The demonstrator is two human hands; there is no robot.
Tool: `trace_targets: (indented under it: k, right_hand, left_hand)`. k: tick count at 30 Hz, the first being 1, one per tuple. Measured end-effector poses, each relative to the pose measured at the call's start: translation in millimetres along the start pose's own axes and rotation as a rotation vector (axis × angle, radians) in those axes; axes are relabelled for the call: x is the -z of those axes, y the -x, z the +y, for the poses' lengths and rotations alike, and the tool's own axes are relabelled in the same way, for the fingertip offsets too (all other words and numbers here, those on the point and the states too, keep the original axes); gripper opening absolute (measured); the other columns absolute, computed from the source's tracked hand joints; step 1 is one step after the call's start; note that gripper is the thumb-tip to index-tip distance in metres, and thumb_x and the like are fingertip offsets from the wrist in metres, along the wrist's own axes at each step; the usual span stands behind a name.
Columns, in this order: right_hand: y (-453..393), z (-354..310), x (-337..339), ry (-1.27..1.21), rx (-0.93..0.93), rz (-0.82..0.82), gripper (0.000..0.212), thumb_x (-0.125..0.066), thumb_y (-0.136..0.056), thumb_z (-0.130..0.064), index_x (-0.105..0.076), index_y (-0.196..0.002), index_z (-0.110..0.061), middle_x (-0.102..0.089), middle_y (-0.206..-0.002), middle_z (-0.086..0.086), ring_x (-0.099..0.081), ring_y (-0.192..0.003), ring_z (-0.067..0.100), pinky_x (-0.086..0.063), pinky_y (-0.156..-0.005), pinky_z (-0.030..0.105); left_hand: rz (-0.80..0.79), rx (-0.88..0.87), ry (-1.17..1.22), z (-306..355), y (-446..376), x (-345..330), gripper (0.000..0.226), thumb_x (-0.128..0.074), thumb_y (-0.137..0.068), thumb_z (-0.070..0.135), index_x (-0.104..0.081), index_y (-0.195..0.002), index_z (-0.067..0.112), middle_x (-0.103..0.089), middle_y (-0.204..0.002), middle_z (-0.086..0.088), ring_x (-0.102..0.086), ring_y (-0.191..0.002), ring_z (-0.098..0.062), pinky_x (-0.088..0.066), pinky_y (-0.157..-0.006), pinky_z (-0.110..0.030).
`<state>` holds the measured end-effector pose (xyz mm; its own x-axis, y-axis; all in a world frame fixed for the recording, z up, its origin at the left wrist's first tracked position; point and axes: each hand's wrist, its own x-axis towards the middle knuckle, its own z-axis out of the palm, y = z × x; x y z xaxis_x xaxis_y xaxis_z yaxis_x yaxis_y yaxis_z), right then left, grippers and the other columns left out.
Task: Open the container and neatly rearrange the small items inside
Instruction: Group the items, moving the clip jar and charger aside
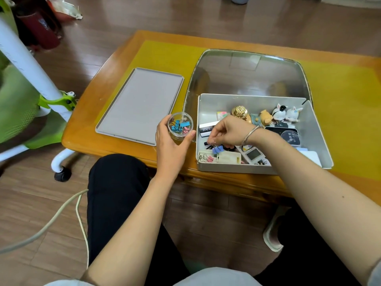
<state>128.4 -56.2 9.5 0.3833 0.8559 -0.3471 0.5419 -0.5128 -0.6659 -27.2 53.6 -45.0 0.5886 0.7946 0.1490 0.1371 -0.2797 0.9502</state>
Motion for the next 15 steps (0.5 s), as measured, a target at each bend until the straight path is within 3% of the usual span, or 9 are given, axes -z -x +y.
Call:
trace_targets:
  k: [4,6,8,10,12,15]
  right_hand:
    - [-2,-9,-13,0.12,-0.027,-0.211,0.015,-0.071,-0.082,-0.016,-0.071,-0.097,-0.017,-0.068,-0.063,-0.005,-0.057,-0.048,0.008,-0.051,-0.053,0.023]
    - [-4,-11,-21,0.139,-0.03,-0.226,0.016,-0.071,-0.082,-0.016,-0.073,-0.098,-0.016,-0.065,-0.059,-0.008,-0.057,-0.047,0.007,-0.053,-0.055,0.025]
    - [-3,-11,-24,0.11,-0.038,-0.191,0.01,-0.07,-0.083,-0.013,-0.073,-0.092,-0.011,-0.065,-0.055,-0.011,-0.056,-0.041,0.001,-0.047,-0.044,0.016]
    - [0,-10,-23,0.07,-0.066,-0.158,0.004,-0.068,-0.083,-0.01,-0.072,-0.082,-0.009,-0.07,-0.064,0.002,-0.057,-0.042,0.006,-0.044,-0.04,0.015]
    - [7,-5,-21,0.006,-0.073,-0.114,0.007,-0.067,-0.084,-0.01,-0.07,-0.077,-0.01,-0.072,-0.07,0.012,-0.06,-0.047,0.017,-0.049,-0.042,0.02]
    - [20,3,-16,-0.139,-0.054,0.073,0.009,-0.07,-0.083,-0.014,-0.066,-0.074,-0.013,-0.072,-0.07,0.01,-0.058,-0.045,0.014,-0.05,-0.044,0.02]
  left_hand:
    - [-0.011,-0.034,-0.005,5,2,0,0.068,-0.076,-0.079,0.025,-0.039,-0.135,0.019,-0.047,-0.132,0.0,-0.047,-0.122,-0.015,-0.051,-0.093,-0.027]
    - [-0.017,-0.035,-0.02,6,2,1,0.071,-0.078,-0.077,0.028,-0.039,-0.136,0.019,-0.046,-0.131,0.001,-0.047,-0.121,-0.013,-0.05,-0.091,-0.02]
    - [-0.021,-0.021,-0.033,7,3,1,0.075,-0.079,-0.075,0.034,-0.039,-0.137,0.02,-0.043,-0.129,0.005,-0.046,-0.117,-0.008,-0.047,-0.085,-0.009]
    - [-0.023,-0.015,-0.052,8,3,0,0.074,-0.08,-0.072,0.038,-0.042,-0.133,0.02,-0.04,-0.122,0.008,-0.047,-0.112,-0.007,-0.043,-0.078,-0.002]
    - [-0.025,-0.03,-0.07,7,3,-2,0.067,-0.081,-0.07,0.039,-0.045,-0.123,0.022,-0.041,-0.116,0.007,-0.049,-0.109,-0.01,-0.043,-0.074,0.0]
    - [-0.052,-0.051,-0.047,8,3,-5,0.069,-0.082,-0.071,0.029,-0.04,-0.125,0.02,-0.044,-0.122,0.001,-0.048,-0.113,-0.011,-0.045,-0.08,-0.005]
